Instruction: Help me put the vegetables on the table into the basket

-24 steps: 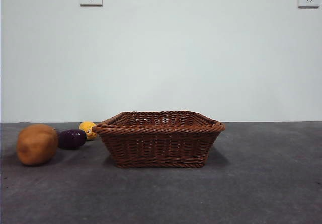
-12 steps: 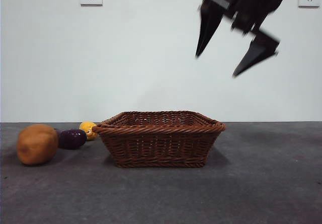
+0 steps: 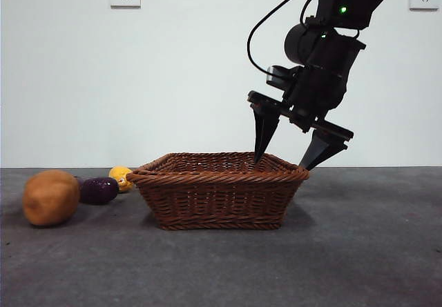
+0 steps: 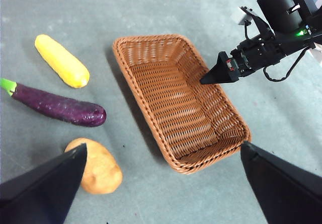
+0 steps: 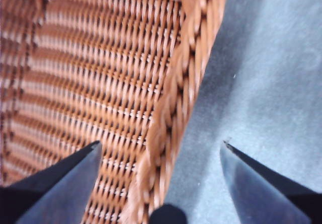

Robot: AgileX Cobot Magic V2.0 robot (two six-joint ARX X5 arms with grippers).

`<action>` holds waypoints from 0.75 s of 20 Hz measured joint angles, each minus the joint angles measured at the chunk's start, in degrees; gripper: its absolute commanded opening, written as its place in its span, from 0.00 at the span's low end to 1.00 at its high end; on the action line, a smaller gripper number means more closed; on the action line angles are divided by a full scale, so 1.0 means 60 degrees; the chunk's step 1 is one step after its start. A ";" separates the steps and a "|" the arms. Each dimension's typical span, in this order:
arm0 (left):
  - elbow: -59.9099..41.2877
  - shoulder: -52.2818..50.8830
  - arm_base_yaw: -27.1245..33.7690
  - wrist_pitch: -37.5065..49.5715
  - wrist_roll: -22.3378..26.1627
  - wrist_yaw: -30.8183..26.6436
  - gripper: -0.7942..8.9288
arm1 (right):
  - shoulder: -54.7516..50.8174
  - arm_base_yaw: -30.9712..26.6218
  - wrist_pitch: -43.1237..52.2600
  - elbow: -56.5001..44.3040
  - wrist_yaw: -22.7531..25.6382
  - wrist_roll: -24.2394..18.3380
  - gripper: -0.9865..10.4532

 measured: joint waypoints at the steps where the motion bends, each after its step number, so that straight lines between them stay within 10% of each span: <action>1: 0.0000 0.0102 0.0000 0.0000 0.0000 -0.0098 0.83 | 0.0051 0.0004 -0.0007 0.0000 0.0025 0.0022 0.36; 10: 0.0000 0.1461 -0.0204 0.0000 -0.0004 -0.1249 0.82 | 0.0280 0.0022 0.0055 0.0018 0.0018 0.0106 0.07; 15: 0.0000 0.2699 -0.0648 0.0000 -0.0007 -0.1293 0.82 | 0.0233 0.0000 0.0131 0.0025 -0.0412 0.0364 0.08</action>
